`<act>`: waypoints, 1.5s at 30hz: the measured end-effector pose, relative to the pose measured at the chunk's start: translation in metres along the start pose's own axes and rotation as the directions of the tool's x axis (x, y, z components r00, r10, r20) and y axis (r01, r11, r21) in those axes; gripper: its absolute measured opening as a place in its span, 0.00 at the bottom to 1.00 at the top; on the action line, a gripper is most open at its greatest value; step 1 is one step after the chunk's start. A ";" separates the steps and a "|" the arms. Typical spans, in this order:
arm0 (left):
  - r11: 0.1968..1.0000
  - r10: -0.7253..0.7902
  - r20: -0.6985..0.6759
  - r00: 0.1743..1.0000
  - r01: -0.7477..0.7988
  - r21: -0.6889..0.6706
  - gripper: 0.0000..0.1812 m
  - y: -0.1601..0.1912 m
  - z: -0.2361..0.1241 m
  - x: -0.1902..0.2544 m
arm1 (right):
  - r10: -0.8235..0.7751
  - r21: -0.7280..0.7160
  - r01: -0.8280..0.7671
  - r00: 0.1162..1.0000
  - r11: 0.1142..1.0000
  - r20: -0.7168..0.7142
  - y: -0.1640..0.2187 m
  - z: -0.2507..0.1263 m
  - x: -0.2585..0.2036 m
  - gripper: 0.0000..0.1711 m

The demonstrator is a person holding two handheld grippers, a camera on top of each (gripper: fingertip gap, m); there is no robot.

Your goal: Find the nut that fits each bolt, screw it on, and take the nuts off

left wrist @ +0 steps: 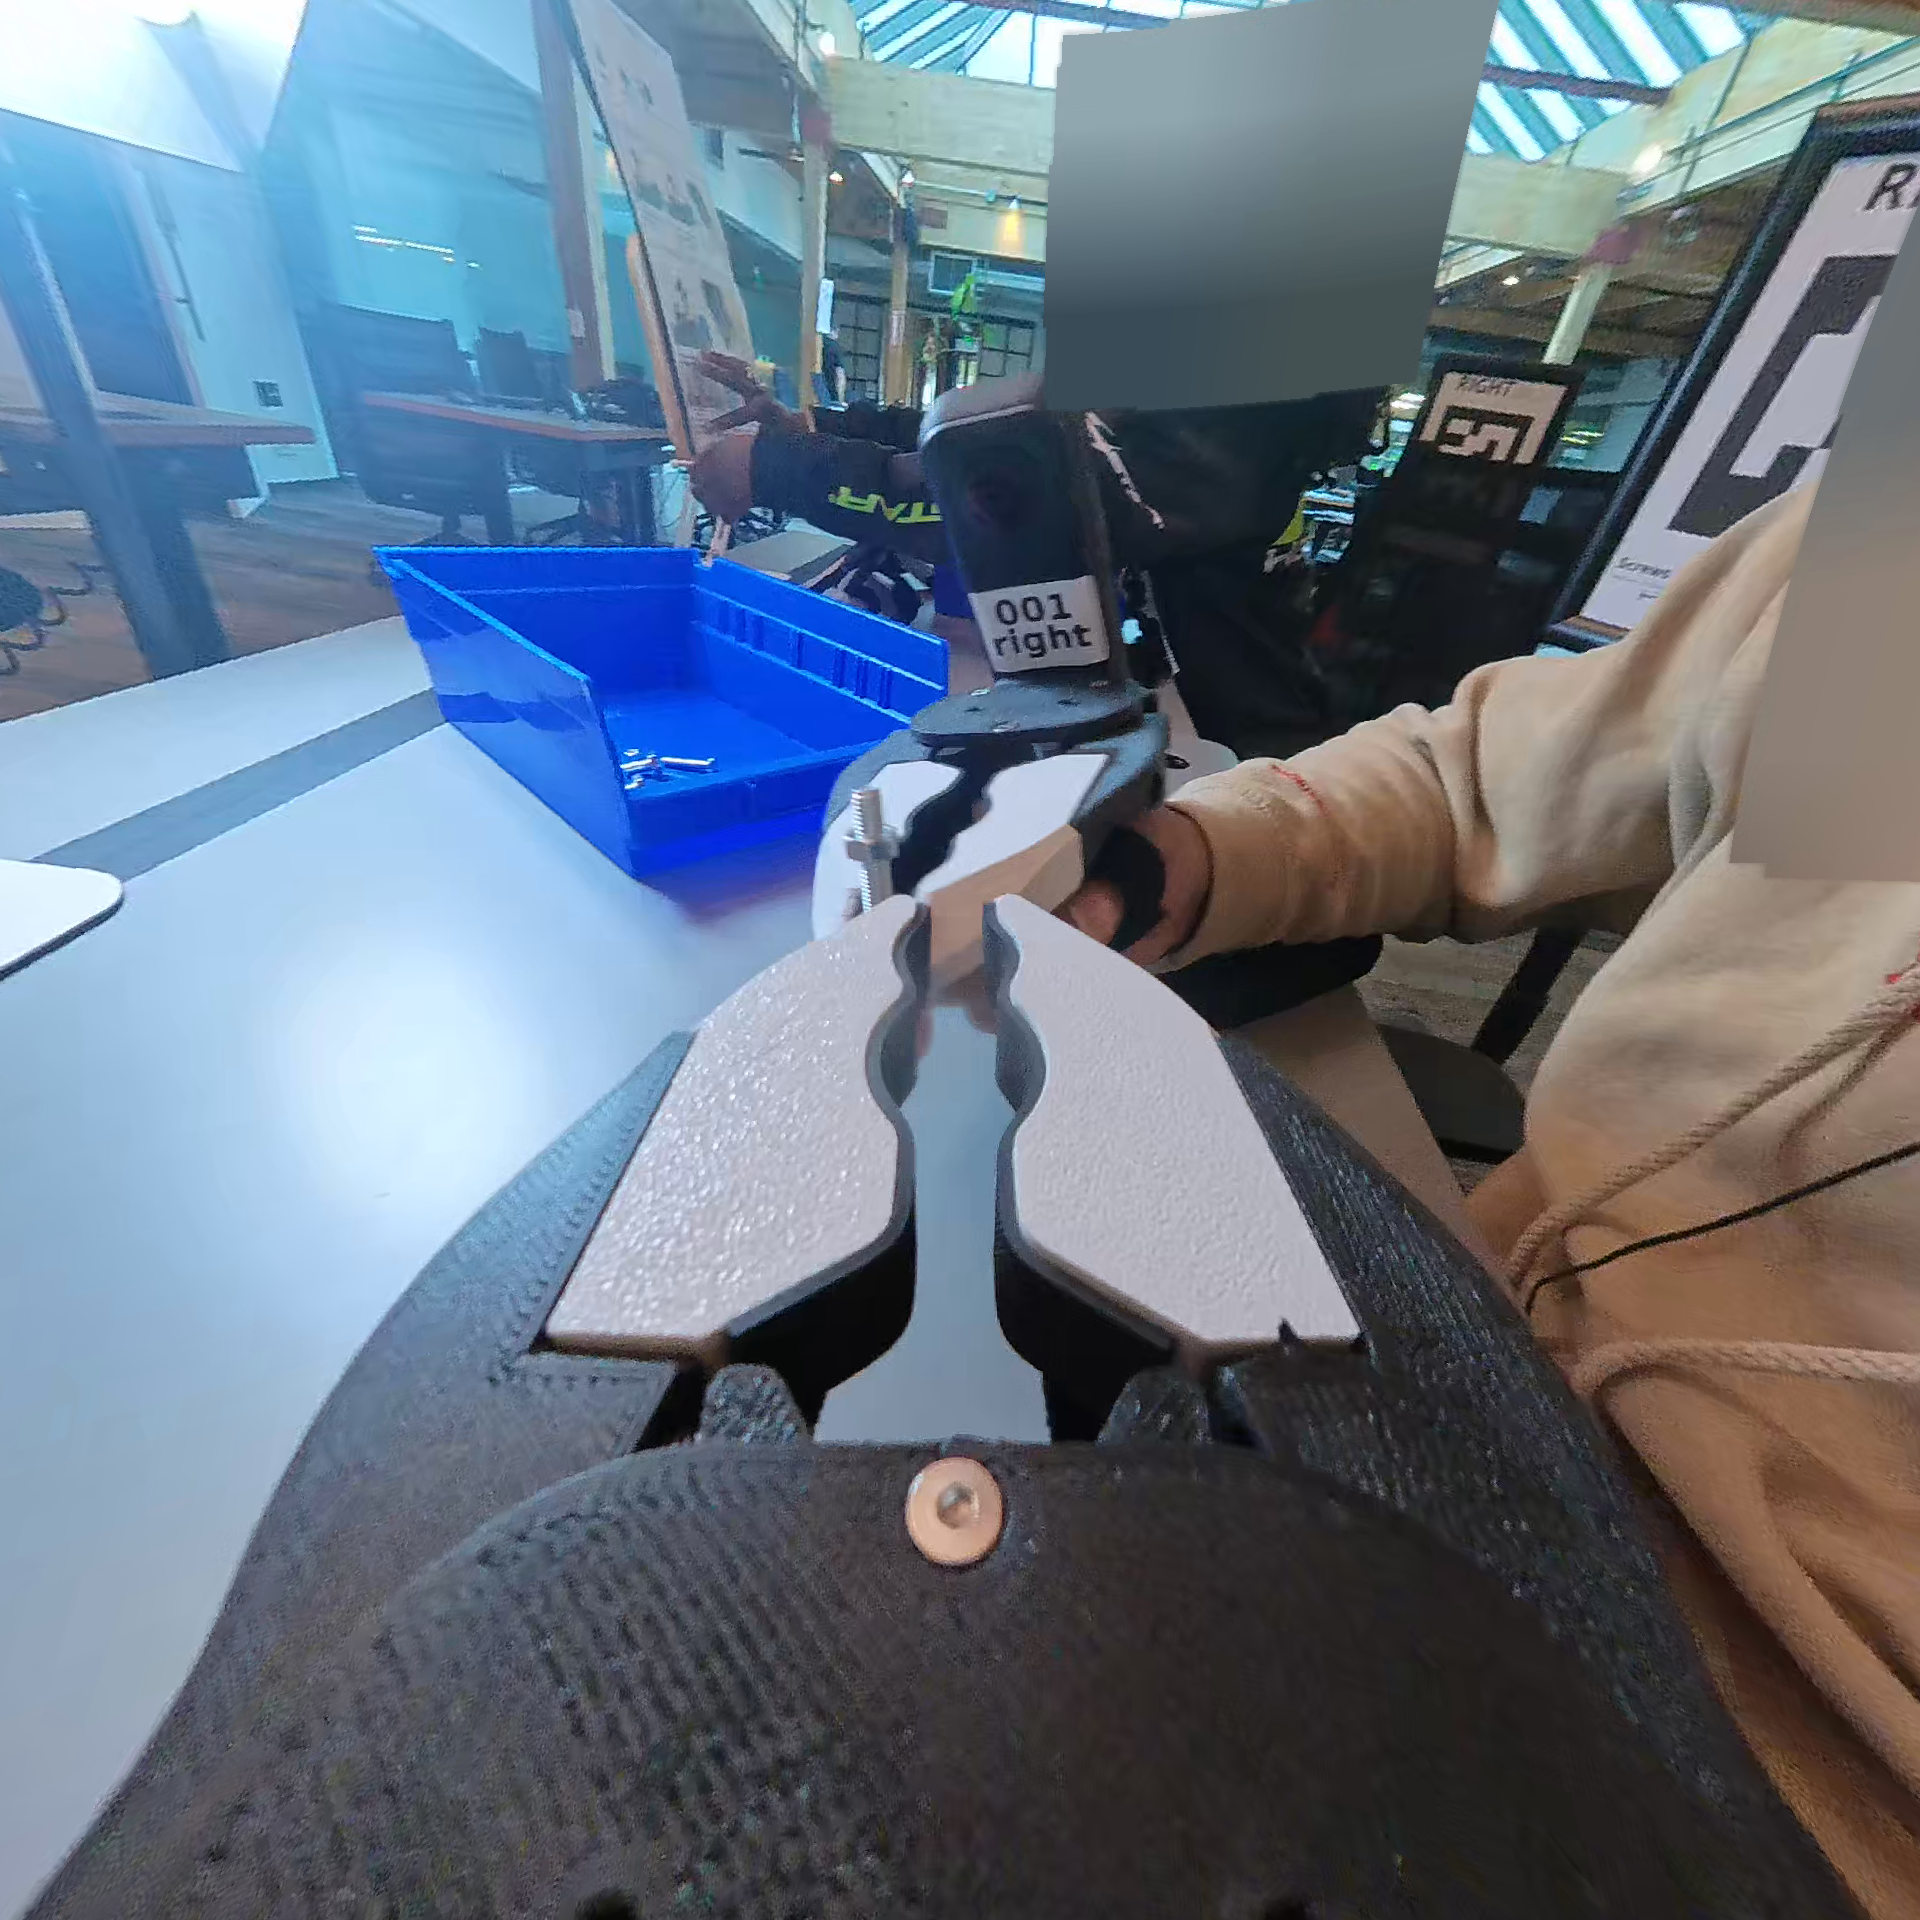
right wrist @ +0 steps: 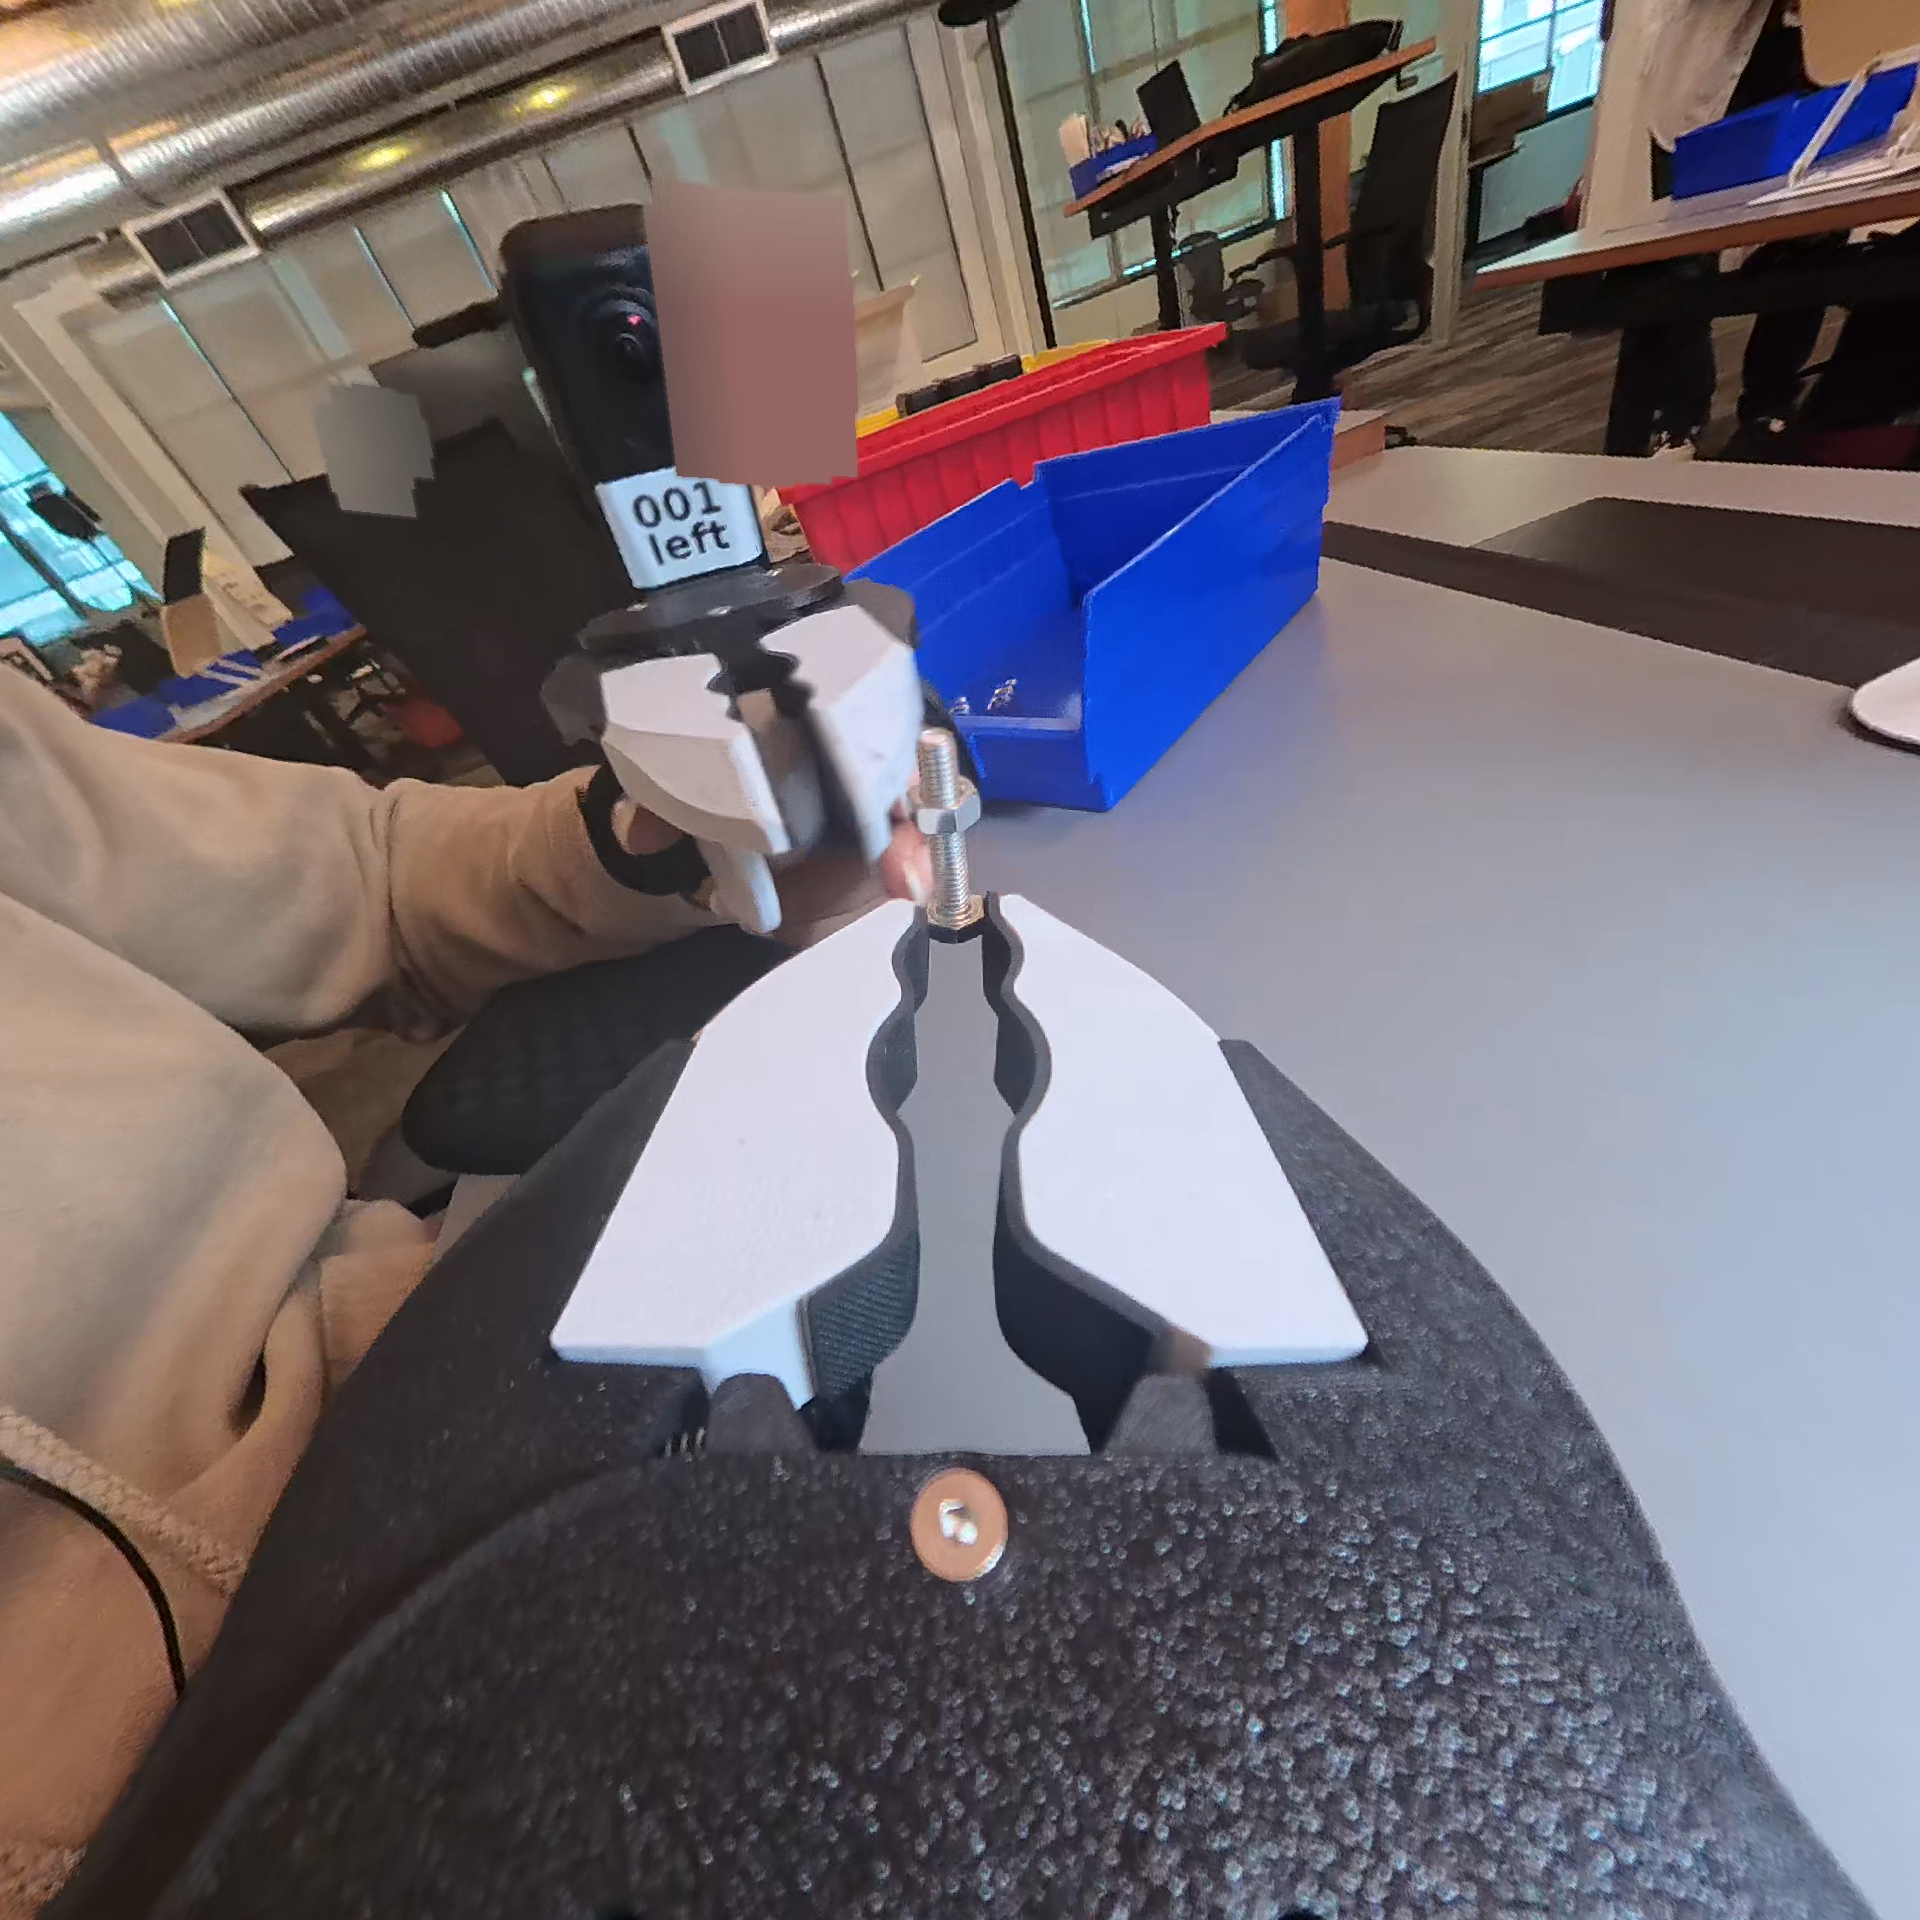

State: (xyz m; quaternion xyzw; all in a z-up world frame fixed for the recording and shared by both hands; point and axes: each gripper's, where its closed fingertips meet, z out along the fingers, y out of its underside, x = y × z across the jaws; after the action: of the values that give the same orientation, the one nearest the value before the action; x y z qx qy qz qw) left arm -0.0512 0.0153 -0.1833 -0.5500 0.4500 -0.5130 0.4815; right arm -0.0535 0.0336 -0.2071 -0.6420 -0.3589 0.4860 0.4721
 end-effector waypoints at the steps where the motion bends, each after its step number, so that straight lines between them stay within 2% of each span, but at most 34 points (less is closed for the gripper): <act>1: 1.000 -0.002 0.016 1.000 0.002 0.005 0.08 0.000 0.001 -0.002 | -0.011 -0.010 0.011 1.000 1.000 0.012 0.002 0.002 -0.004 0.06; 4: 1.000 -0.004 0.036 0.999 0.004 -0.012 0.17 0.004 0.004 -0.004 | -0.032 -0.041 0.034 0.998 0.999 0.045 0.010 0.010 -0.014 0.06; 7: 1.000 0.000 -0.008 1.000 0.000 -0.020 0.16 0.004 0.005 0.004 | -0.020 -0.035 0.021 0.999 0.999 0.030 0.008 0.008 -0.009 0.06; 8: 1.000 -0.007 -0.017 1.000 0.006 -0.023 0.12 0.003 0.004 0.005 | -0.016 -0.025 0.016 1.000 1.000 0.012 0.006 0.006 -0.005 0.06; 9: 1.000 -0.009 -0.060 0.998 0.009 -0.012 0.03 0.001 0.001 0.009 | -0.008 -0.012 0.008 1.000 1.000 -0.003 0.004 0.003 -0.001 0.06; 13: 1.000 -0.006 0.010 1.000 0.006 0.013 0.10 -0.002 0.000 -0.002 | -0.006 -0.018 0.006 1.000 1.000 0.005 0.003 0.002 -0.002 0.06; 17: 1.000 -0.003 0.013 1.000 0.003 -0.011 0.18 0.005 0.006 0.000 | -0.022 -0.063 0.025 0.998 0.998 0.052 0.012 0.011 -0.015 0.06; 20: 1.000 0.001 -0.003 1.000 -0.001 -0.026 0.15 0.006 0.005 0.003 | 0.002 -0.061 0.000 0.999 0.998 0.033 0.011 0.009 -0.009 0.06; 22: 1.000 -0.020 -0.031 0.999 0.019 -0.003 0.05 0.001 -0.001 0.003 | 0.036 -0.040 -0.036 0.999 0.999 -0.002 0.006 0.004 0.002 0.06; 25: 0.999 -0.029 0.013 0.999 0.028 0.015 0.06 -0.001 -0.003 -0.007 | 0.039 -0.067 -0.040 0.999 0.997 -0.018 0.009 0.002 0.006 0.06; 29: 1.000 -0.023 0.027 0.999 0.023 -0.013 0.14 0.006 0.004 -0.006 | 0.016 -0.146 -0.013 1.000 0.989 0.020 0.025 0.013 -0.007 0.06; 30: 1.000 -0.017 0.024 1.000 0.017 -0.020 0.13 0.008 0.004 -0.005 | 0.010 -0.160 -0.005 1.000 0.987 0.025 0.028 0.014 -0.009 0.06; 33: 0.999 -0.026 0.019 0.999 0.027 -0.037 0.02 0.010 0.004 -0.005 | -0.009 -0.175 0.014 0.999 0.984 0.031 0.031 0.016 -0.012 0.06; 42: 0.999 -0.054 0.029 0.998 0.054 -0.002 0.02 0.001 -0.001 -0.009 | -0.013 -0.112 0.019 0.999 0.994 0.046 0.022 0.013 -0.012 0.06; 45: 0.999 -0.027 0.050 0.998 0.026 0.032 0.11 -0.004 -0.002 -0.010 | -0.018 -0.091 0.022 0.998 0.996 0.054 0.018 0.011 -0.013 0.06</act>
State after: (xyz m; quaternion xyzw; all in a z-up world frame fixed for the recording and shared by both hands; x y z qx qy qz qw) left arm -0.0536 0.0257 -0.1811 -0.5610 0.4223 -0.5124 0.4944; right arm -0.0679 0.0188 -0.2215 -0.6463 -0.3994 0.4811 0.4374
